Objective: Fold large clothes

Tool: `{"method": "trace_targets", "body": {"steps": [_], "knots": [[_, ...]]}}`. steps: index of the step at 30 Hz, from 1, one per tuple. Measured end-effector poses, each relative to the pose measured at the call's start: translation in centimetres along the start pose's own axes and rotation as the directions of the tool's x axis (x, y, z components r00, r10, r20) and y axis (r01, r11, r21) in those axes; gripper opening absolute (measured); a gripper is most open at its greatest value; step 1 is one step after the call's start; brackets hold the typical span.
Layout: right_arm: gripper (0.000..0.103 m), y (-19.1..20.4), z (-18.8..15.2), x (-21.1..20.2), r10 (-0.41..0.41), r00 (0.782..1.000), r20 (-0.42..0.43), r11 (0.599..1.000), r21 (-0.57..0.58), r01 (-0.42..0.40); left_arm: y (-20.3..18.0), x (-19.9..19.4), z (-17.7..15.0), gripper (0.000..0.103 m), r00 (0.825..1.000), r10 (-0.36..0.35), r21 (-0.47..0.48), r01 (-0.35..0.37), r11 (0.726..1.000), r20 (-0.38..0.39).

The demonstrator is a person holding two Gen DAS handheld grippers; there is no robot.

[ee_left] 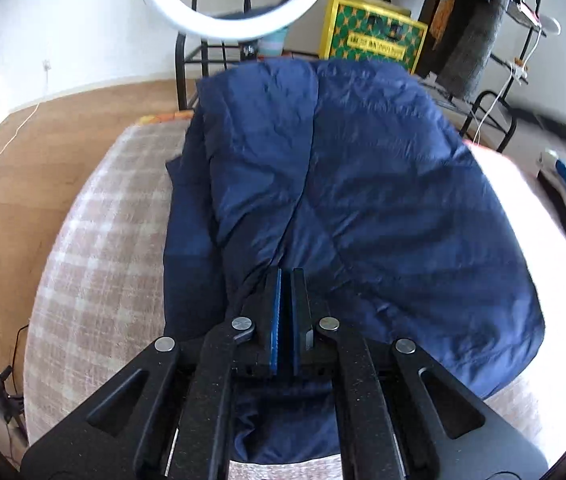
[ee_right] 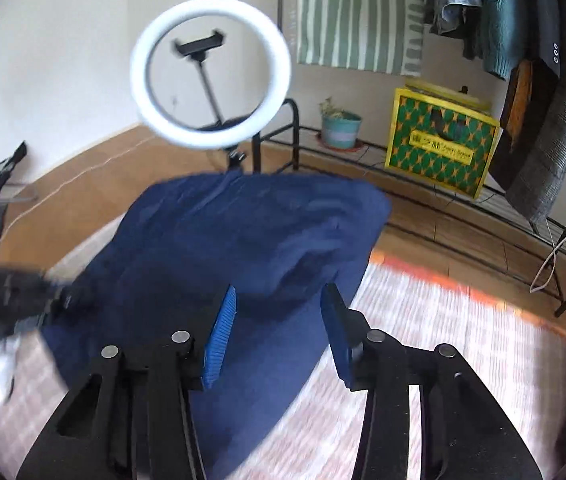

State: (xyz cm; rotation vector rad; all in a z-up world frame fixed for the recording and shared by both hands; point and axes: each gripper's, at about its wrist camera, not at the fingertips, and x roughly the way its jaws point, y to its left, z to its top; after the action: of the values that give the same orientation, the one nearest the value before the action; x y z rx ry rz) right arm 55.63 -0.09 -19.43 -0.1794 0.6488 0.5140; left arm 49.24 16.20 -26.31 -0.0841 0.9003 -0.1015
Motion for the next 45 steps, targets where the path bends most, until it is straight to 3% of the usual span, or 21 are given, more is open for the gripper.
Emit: {"method": "trace_targets", "body": {"steps": [5,8,12,14,19,23,26,34,39,41,42,43,45], "knots": [[0.042,-2.0,4.0,6.5,-0.053,0.998,0.023,0.996,0.073,0.051,0.1,0.4,-0.7,0.002,1.000,-0.009,0.003,0.009,1.000,0.008],[0.042,-1.6,5.0,10.2,-0.080,0.997,0.010,0.996,0.051,0.079,0.3,0.5,-0.8,0.002,1.000,-0.024,0.007,0.023,1.000,0.010],[0.042,-0.5,4.6,14.4,-0.134,0.988,-0.074,0.991,-0.022,0.132,0.7,0.3,-1.0,0.002,0.999,-0.035,0.004,0.035,0.999,0.009],[0.042,-0.7,4.2,16.1,-0.122,0.983,-0.138,0.992,-0.021,0.121,0.8,0.2,-1.2,0.002,0.999,-0.037,0.007,0.037,0.999,0.010],[0.043,-0.8,3.3,19.1,-0.126,0.960,-0.251,0.992,-0.044,0.118,-0.1,-0.1,-1.5,0.001,1.000,0.017,0.043,-0.018,0.999,0.024],[0.042,0.2,3.4,18.2,-0.186,0.954,-0.236,0.981,-0.106,0.165,-0.6,-0.5,-1.9,0.001,0.999,0.039,0.057,-0.040,0.998,0.029],[0.043,-0.1,3.6,15.7,-0.184,0.965,-0.185,0.983,-0.055,0.177,-0.7,-0.8,-2.2,0.002,0.999,0.040,0.058,-0.042,0.997,0.034],[0.043,-2.2,3.3,9.7,-0.049,0.990,-0.133,0.993,0.096,0.062,-0.5,-1.0,-2.9,0.002,0.998,0.031,0.051,-0.033,0.998,0.046],[0.043,-1.7,1.7,8.6,0.013,0.989,-0.145,0.996,0.093,0.001,1.2,-2.0,-3.1,0.002,0.999,-0.031,0.007,0.031,1.000,0.045],[0.049,-2.1,0.8,8.3,0.028,0.988,-0.153,0.993,0.114,-0.011,2.5,-2.8,-3.2,0.008,0.995,-0.082,-0.045,0.084,0.995,0.049],[0.055,-2.5,0.4,8.2,0.040,0.987,-0.154,0.990,0.137,-0.018,3.3,-3.5,-3.3,0.017,0.991,-0.119,-0.083,0.124,0.989,0.057],[0.057,-3.0,-0.1,7.9,0.049,0.988,-0.146,0.986,0.162,-0.025,3.9,-3.9,-3.3,0.037,0.988,-0.140,-0.111,0.147,0.983,0.063],[0.058,-4.0,-0.8,7.6,0.071,0.988,-0.135,0.976,0.216,-0.040,5.3,-4.9,-3.2,0.061,0.985,-0.158,-0.169,0.169,0.971,0.075]]}}
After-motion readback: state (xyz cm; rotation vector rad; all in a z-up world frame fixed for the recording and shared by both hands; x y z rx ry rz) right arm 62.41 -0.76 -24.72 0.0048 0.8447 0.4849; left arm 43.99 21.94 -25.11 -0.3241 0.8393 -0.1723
